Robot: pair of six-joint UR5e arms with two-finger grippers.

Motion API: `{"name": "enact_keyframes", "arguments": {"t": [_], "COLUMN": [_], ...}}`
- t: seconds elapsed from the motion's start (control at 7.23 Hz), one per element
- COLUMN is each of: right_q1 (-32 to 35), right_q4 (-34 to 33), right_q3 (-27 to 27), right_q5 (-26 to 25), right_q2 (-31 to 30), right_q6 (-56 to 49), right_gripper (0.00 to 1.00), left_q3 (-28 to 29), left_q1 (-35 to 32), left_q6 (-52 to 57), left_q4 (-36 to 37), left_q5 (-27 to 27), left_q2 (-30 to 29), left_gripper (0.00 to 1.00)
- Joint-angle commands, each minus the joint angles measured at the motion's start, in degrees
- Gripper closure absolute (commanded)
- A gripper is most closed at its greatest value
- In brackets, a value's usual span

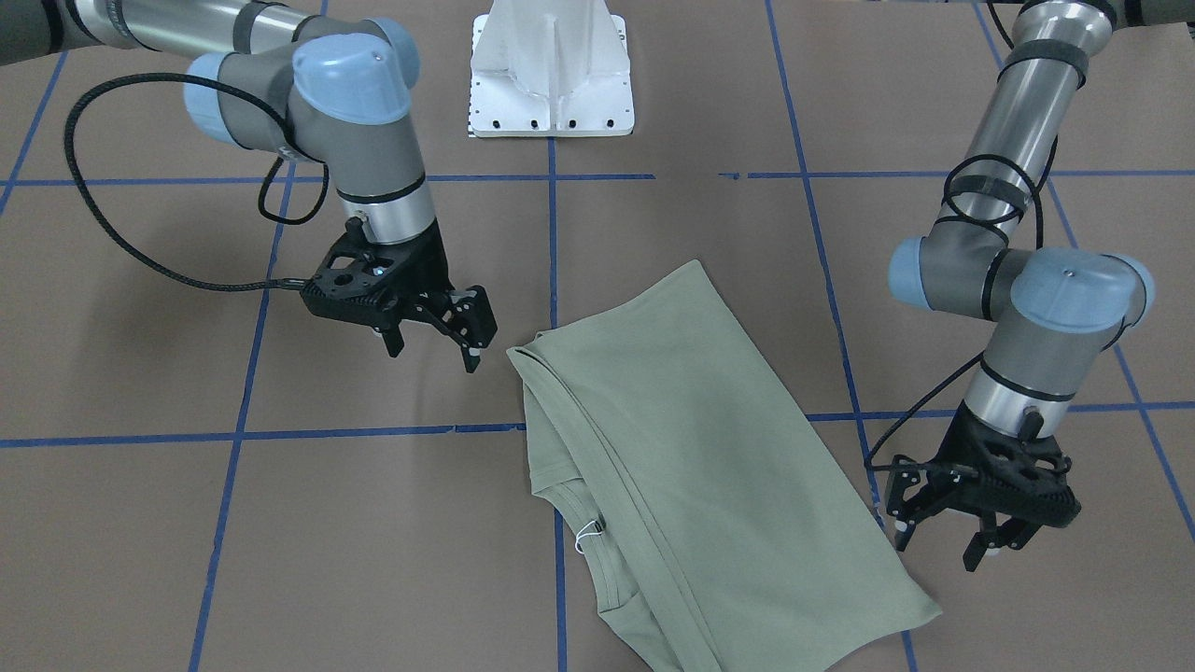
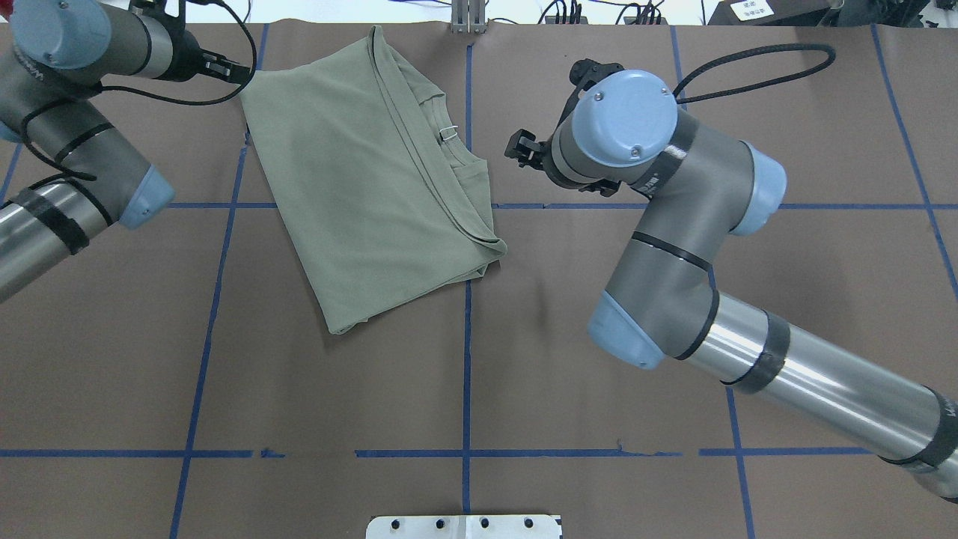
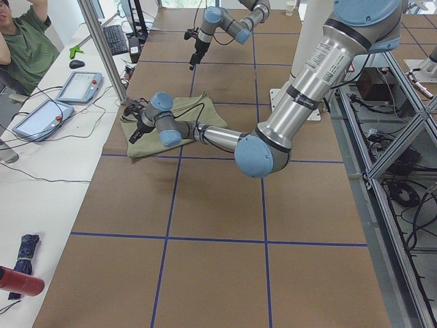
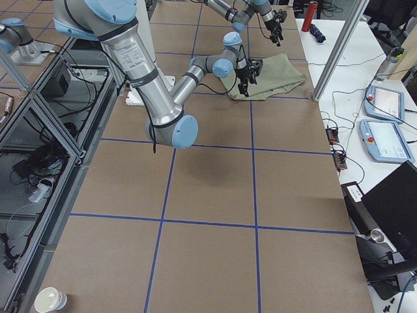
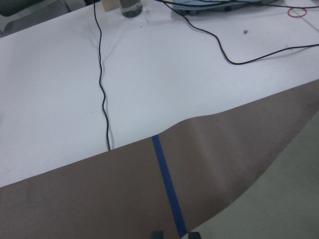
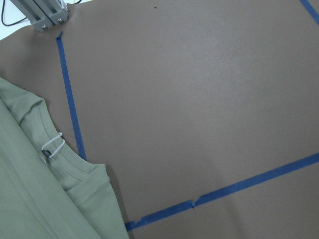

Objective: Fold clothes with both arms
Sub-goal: 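Lower the right gripper and grasp the shirt near the collar tag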

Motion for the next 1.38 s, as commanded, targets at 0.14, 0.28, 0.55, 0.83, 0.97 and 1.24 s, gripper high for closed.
{"name": "enact_keyframes", "arguments": {"t": [0.14, 0.28, 0.55, 0.83, 0.97, 1.24], "right_q1": [-2.1, -2.7, -3.5, -3.5, -3.5, -3.9], "right_q4": [13.2, 13.5, 19.7, 19.9, 19.9, 19.8], "right_q3": [-21.2, -23.0, -31.3, -32.9, -33.4, -33.6], "right_q5": [-6.4, -6.6, -7.7, -7.8, -7.8, -7.8], "right_q2": [10.6, 10.9, 13.5, 14.1, 14.0, 13.8], "right_q6": [5.1, 5.0, 4.7, 2.8, 2.0, 1.9], "right_gripper": [0.11, 0.15, 0.22, 0.3, 0.33, 0.38], "left_q3": [-10.0, -11.4, -12.3, -12.0, -11.8, -11.7], "left_q1": [2.7, 5.3, 7.0, 7.1, 7.1, 7.1], "left_q6": [-13.5, -16.1, -18.2, -18.1, -17.9, -17.7], "left_q4": [-0.8, -0.8, -0.9, -0.8, -0.8, -0.8], "left_q5": [-4.4, -4.2, -4.0, -4.0, -4.0, -4.1], "left_q2": [6.2, 6.8, 7.2, 7.2, 7.3, 7.3], "left_gripper": [0.0, 0.0, 0.0, 0.0, 0.0, 0.0]}}
